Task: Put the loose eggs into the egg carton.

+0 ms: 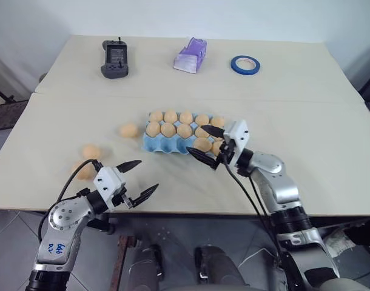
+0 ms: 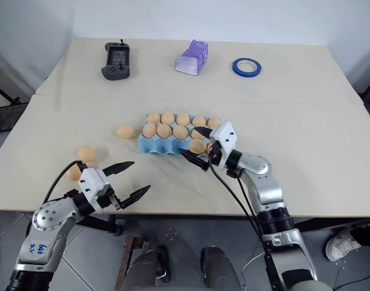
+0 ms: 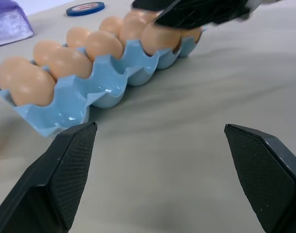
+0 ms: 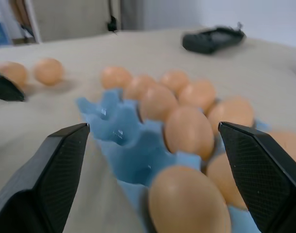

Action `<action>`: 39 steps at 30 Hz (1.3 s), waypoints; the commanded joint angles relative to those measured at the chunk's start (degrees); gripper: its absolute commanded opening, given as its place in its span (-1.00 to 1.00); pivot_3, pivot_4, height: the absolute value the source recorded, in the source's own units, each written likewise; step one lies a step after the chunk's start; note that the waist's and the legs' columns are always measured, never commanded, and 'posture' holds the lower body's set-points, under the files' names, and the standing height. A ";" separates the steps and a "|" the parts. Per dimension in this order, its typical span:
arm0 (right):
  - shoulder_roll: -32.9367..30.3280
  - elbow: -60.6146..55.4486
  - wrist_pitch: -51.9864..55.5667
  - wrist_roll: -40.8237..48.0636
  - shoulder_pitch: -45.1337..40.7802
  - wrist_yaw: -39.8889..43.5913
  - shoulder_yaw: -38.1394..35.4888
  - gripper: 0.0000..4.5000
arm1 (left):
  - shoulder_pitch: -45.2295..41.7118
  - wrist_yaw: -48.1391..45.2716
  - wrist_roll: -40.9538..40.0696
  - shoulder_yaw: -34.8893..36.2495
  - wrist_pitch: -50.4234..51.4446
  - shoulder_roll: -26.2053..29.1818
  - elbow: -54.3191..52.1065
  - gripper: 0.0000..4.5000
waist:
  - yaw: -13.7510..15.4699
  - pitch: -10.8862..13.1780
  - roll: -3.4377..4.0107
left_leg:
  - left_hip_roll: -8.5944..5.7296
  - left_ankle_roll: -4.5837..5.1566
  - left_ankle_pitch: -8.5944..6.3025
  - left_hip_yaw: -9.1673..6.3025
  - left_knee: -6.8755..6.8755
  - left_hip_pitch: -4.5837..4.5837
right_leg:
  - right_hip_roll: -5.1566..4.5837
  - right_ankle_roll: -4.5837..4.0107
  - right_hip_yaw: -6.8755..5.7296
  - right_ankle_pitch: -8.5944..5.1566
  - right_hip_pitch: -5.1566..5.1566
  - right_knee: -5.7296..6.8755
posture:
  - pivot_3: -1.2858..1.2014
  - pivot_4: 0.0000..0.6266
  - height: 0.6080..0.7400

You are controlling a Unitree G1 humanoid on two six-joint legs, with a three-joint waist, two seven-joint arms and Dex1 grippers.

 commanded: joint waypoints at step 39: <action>-10.45 -0.34 -9.82 5.48 7.89 21.23 -2.06 1.00 | 3.44 22.04 -1.95 17.59 11.37 -6.12 2.46 0.60 | 0.00 0.03 -0.11 | 0.02 -0.02 -0.05 -0.12 0.10 0.07 | 0.01 -0.08 -0.05 -0.02 0.12 -0.07 | 0.03 -0.52 1.00</action>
